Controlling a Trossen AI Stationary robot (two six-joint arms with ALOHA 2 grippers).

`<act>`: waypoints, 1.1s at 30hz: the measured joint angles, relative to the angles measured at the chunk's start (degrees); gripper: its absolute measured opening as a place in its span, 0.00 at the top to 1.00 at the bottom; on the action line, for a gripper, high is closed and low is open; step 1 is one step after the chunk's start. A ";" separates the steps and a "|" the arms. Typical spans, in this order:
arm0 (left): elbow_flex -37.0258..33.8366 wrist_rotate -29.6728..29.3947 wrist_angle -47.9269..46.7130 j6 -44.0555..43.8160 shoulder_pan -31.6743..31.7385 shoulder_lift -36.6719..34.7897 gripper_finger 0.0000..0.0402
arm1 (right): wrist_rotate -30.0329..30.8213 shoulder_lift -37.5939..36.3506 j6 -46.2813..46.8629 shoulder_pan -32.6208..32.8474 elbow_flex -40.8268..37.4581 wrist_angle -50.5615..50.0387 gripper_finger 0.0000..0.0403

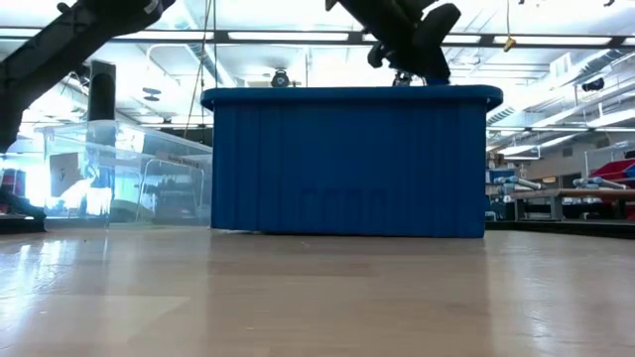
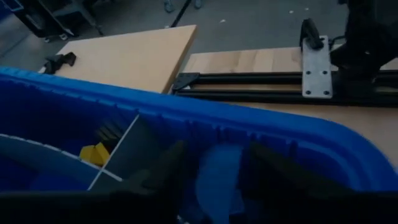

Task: Sort blocks
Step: Put the blue block into the blue bin, then remove the bin divider

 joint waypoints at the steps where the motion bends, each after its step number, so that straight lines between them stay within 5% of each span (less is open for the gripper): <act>1: 0.00 0.21 -0.08 -0.01 0.21 0.00 0.50 | 0.01 -0.02 -1.37 -0.49 0.00 0.01 0.27; 8: 1.70 -4.30 -5.13 0.03 -1.60 -2.73 0.30 | -0.88 -0.02 -5.95 -2.28 0.00 -0.63 0.27; 13: 1.81 -9.94 -11.10 -2.34 -5.89 -9.00 0.32 | -2.09 0.07 -2.52 -2.28 0.00 -3.09 0.27; 23: 1.64 -9.73 -30.57 -8.34 -8.07 -15.51 0.44 | -2.13 0.09 -3.17 -3.06 -0.07 2.26 0.27; 28: -4.83 -5.27 -26.59 -5.04 -5.95 -17.37 0.48 | -2.12 0.09 -2.45 -5.43 -0.07 2.77 0.27; 33: -19.70 1.39 -13.81 -2.74 -2.43 -24.43 0.51 | -3.80 0.11 -2.05 -8.10 -0.07 1.89 0.27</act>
